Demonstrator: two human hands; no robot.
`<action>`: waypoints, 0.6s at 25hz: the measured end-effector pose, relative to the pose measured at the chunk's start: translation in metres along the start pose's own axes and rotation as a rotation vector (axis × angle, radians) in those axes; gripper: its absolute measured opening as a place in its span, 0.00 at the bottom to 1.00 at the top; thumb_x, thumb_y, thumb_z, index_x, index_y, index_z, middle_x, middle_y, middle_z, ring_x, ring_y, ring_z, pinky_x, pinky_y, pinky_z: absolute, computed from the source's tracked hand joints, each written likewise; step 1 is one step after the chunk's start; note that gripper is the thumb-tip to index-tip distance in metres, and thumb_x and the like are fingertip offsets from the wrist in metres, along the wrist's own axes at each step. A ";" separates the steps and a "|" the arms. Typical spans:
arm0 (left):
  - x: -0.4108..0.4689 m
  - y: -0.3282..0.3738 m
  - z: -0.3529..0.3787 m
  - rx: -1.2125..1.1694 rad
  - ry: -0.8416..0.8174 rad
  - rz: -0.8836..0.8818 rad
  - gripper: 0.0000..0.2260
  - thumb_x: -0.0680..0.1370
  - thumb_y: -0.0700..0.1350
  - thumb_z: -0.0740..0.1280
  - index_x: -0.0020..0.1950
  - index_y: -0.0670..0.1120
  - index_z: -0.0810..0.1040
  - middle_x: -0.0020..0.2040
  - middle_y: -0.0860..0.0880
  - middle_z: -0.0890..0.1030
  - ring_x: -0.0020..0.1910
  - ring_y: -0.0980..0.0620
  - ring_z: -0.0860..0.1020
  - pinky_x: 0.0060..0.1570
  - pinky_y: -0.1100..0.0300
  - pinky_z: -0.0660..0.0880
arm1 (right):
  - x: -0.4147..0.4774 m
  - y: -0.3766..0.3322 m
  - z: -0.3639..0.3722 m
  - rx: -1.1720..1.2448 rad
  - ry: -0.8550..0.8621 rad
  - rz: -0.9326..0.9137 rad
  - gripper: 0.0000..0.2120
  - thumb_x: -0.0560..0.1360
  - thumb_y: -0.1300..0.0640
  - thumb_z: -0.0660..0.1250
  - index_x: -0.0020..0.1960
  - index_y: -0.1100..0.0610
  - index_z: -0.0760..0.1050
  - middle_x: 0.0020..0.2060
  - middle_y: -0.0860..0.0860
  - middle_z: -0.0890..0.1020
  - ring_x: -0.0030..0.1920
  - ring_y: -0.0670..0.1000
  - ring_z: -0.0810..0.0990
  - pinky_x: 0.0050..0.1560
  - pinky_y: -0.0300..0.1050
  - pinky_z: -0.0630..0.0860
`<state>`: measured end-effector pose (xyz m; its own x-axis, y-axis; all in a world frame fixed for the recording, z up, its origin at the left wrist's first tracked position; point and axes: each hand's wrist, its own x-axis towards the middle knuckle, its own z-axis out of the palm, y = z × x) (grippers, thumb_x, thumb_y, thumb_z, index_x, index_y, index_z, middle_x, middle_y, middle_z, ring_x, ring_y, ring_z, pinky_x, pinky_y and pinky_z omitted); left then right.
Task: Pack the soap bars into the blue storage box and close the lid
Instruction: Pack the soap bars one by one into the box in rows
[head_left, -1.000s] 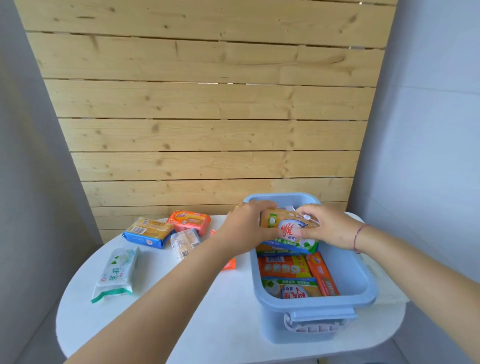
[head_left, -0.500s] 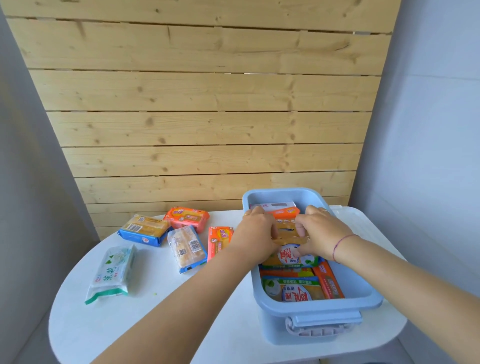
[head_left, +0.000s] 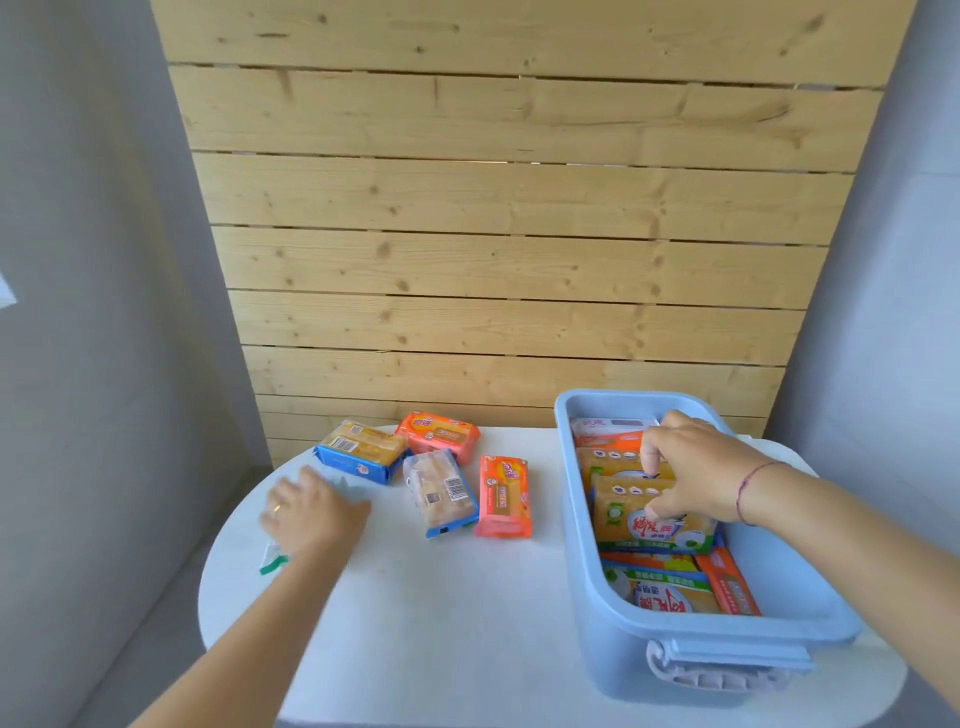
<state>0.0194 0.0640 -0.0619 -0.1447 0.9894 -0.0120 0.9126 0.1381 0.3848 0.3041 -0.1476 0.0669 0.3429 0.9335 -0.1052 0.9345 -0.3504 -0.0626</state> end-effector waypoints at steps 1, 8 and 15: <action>0.009 -0.018 0.005 0.056 -0.047 -0.084 0.31 0.68 0.55 0.70 0.65 0.42 0.66 0.65 0.40 0.70 0.67 0.41 0.67 0.62 0.50 0.66 | 0.000 -0.002 0.002 0.008 -0.018 -0.005 0.17 0.65 0.47 0.74 0.45 0.49 0.68 0.48 0.49 0.67 0.49 0.49 0.68 0.45 0.44 0.69; -0.007 -0.007 0.000 -0.382 0.016 0.126 0.23 0.68 0.50 0.72 0.57 0.40 0.73 0.53 0.40 0.80 0.54 0.38 0.76 0.52 0.47 0.75 | 0.003 0.002 0.017 0.030 0.020 -0.033 0.13 0.68 0.48 0.72 0.45 0.48 0.69 0.53 0.49 0.69 0.54 0.50 0.70 0.52 0.44 0.72; -0.118 0.110 -0.078 -0.890 -0.810 0.629 0.25 0.63 0.53 0.75 0.58 0.47 0.79 0.53 0.43 0.82 0.46 0.52 0.80 0.41 0.62 0.74 | -0.015 0.012 -0.010 0.585 0.197 -0.157 0.42 0.65 0.52 0.77 0.71 0.43 0.56 0.69 0.45 0.63 0.68 0.43 0.65 0.65 0.43 0.67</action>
<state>0.1073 -0.0407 0.0534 0.7463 0.6649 -0.0304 0.1415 -0.1138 0.9834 0.3116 -0.1650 0.0781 0.2690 0.9543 0.1301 0.7875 -0.1402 -0.6001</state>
